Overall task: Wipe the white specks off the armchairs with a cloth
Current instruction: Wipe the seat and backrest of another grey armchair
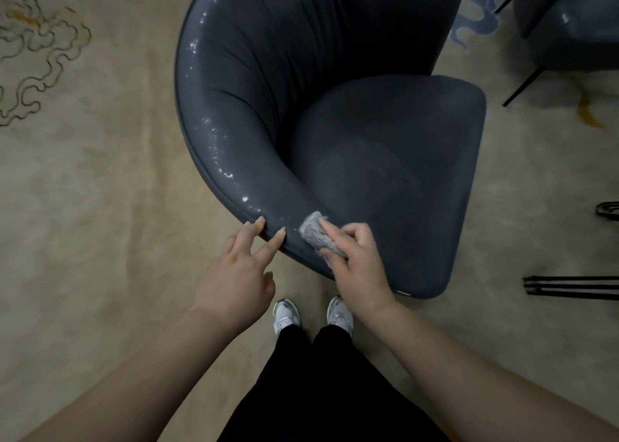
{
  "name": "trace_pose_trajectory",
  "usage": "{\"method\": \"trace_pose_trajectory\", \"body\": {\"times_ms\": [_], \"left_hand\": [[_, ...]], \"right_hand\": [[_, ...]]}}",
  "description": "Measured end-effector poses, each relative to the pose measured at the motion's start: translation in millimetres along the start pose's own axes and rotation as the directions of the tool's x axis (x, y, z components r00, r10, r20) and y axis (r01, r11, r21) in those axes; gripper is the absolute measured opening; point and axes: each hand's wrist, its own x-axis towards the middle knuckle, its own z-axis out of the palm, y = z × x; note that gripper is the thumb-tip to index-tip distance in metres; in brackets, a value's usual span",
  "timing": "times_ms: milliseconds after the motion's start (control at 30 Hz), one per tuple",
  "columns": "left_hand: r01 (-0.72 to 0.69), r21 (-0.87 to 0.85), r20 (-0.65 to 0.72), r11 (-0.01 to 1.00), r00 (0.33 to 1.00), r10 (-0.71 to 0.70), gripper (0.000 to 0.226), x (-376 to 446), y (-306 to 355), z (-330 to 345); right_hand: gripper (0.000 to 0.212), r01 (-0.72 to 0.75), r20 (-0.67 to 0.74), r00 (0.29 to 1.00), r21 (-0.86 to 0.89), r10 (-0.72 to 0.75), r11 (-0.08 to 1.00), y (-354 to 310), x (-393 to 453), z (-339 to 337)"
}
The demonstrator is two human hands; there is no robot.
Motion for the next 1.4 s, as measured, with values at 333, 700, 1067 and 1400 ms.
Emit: {"method": "trace_pose_trajectory", "body": {"times_ms": [333,700,1067,1400], "left_hand": [[0.007,-0.09,-0.029,0.996,1.0,-0.009,0.069,-3,-1,7],[0.068,-0.313,-0.039,0.947,0.996,-0.085,0.064,-4,-5,5],[0.102,-0.314,-0.101,0.944,0.985,-0.141,0.064,-3,-19,6],[0.352,-0.635,-0.032,0.687,0.877,-0.479,0.087,24,-18,-8]], "right_hand": [[0.057,0.146,0.009,0.989,-0.089,-0.146,0.985,-9,-9,2],[0.041,0.176,0.08,0.983,-0.115,-0.168,0.978,-19,-15,3],[0.055,0.256,0.102,0.964,-0.137,-0.244,0.957,-11,-9,-7],[0.064,0.288,0.199,0.942,-0.068,-0.27,0.955,-8,5,-14]]}}
